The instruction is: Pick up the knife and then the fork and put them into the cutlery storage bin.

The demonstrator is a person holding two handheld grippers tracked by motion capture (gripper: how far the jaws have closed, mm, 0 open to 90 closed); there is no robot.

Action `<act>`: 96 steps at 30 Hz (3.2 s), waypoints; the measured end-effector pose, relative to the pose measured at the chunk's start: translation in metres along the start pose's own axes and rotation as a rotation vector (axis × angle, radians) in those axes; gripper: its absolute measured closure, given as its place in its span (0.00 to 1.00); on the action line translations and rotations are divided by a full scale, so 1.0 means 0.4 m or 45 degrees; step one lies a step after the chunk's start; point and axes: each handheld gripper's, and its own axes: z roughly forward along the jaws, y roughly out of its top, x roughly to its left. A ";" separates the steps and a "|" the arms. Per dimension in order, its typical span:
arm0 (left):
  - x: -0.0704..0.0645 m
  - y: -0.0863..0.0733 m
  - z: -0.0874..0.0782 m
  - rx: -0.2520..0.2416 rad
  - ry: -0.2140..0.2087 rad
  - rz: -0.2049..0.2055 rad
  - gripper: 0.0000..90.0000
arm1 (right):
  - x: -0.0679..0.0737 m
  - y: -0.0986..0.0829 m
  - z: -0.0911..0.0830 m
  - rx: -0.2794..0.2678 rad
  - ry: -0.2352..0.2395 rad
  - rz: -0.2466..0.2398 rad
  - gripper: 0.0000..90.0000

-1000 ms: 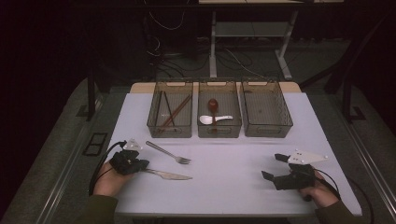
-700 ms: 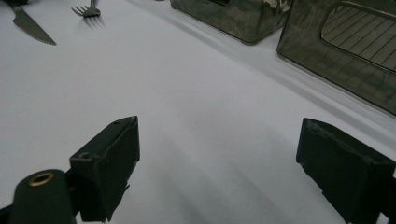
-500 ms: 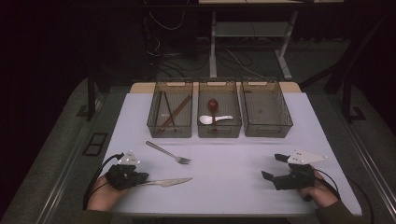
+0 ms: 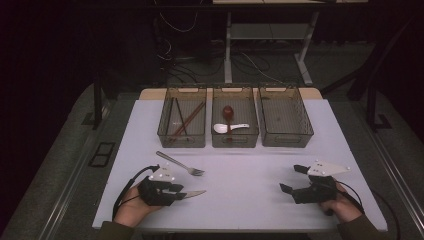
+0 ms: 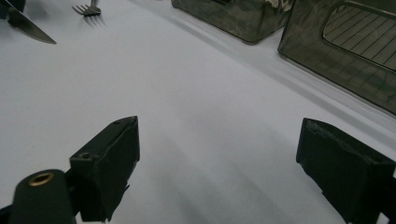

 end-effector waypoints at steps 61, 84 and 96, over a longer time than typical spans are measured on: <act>0.104 -0.153 -0.100 -0.019 0.107 -0.125 0.80 | 0.002 0.000 0.007 0.008 0.015 -0.009 0.15; 0.052 -0.140 -0.085 0.004 0.054 0.009 0.88 | 0.003 0.001 0.009 0.008 0.025 -0.017 0.15; 0.029 -0.088 -0.061 -0.042 -0.005 0.057 0.88 | 0.004 0.001 0.006 0.008 0.029 -0.011 0.15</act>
